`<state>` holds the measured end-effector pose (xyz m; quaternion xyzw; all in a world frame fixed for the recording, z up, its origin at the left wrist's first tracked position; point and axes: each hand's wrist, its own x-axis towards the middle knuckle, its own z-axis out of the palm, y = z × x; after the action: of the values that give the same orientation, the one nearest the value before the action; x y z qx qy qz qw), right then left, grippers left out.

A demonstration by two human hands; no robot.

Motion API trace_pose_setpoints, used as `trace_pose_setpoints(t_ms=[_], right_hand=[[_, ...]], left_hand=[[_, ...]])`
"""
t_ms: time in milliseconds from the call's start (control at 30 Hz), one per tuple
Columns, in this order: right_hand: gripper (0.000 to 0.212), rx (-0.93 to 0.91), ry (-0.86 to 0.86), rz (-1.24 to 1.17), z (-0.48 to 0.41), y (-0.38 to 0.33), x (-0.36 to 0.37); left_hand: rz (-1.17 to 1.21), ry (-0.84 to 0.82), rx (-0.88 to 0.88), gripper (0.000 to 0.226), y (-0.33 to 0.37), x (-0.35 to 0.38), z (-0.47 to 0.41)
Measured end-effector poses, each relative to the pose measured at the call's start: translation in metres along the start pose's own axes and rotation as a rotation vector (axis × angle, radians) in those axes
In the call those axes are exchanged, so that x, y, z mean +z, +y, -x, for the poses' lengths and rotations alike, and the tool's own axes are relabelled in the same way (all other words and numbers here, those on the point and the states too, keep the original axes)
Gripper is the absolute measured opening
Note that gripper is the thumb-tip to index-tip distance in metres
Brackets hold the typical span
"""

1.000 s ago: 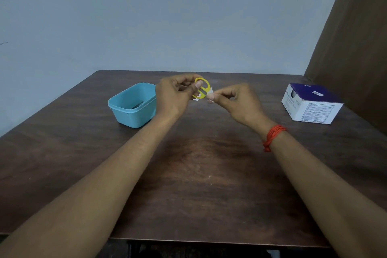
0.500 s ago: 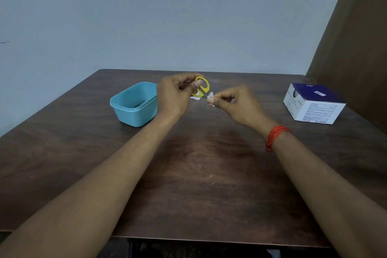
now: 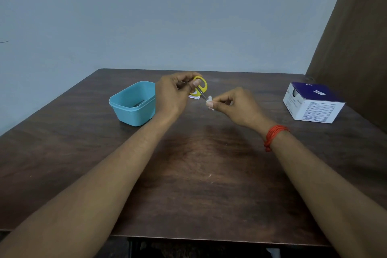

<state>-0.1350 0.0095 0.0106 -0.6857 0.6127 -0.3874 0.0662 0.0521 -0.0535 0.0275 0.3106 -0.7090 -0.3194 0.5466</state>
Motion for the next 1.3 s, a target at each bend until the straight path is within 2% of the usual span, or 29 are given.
trace_pose_setpoints(t_ms=[100, 267, 433, 633, 733, 867, 967, 1167, 1300], right_hand=[[0.030, 0.010, 0.000, 0.024, 0.002, 0.001, 0.001], [0.046, -0.048, 0.068, -0.036, 0.001, -0.003, -0.001], [0.029, -0.019, 0.024, -0.058, 0.001, -0.002, 0.000], [0.034, -0.046, 0.050, -0.045, 0.003, -0.004, -0.001], [0.029, -0.037, 0.088, -0.063, 0.002, -0.006, -0.003], [0.019, -0.009, 0.029, -0.049, 0.001, -0.004, -0.003], [0.019, -0.004, 0.021, -0.051, 0.002, -0.002, -0.002], [0.022, -0.006, 0.043, -0.035, 0.003, -0.002, -0.002], [0.022, 0.002, 0.072, -0.039, 0.002, -0.003, -0.002]], left_hand=[[-0.014, -0.029, -0.011, 0.022, 0.000, 0.002, 0.001], [-0.067, -0.077, 0.049, 0.013, 0.005, 0.009, 0.005], [-0.006, -0.020, -0.019, 0.017, 0.002, 0.003, 0.000], [-0.034, -0.079, 0.027, 0.015, 0.002, 0.009, 0.006], [0.018, -0.029, -0.014, 0.022, 0.004, 0.006, 0.001], [0.095, 0.095, -0.081, 0.031, -0.002, -0.006, -0.005], [0.112, 0.117, -0.114, 0.038, -0.003, -0.008, -0.005], [0.088, 0.074, -0.094, 0.035, 0.001, -0.001, -0.001], [0.136, 0.120, -0.106, 0.028, 0.002, -0.006, -0.005]])
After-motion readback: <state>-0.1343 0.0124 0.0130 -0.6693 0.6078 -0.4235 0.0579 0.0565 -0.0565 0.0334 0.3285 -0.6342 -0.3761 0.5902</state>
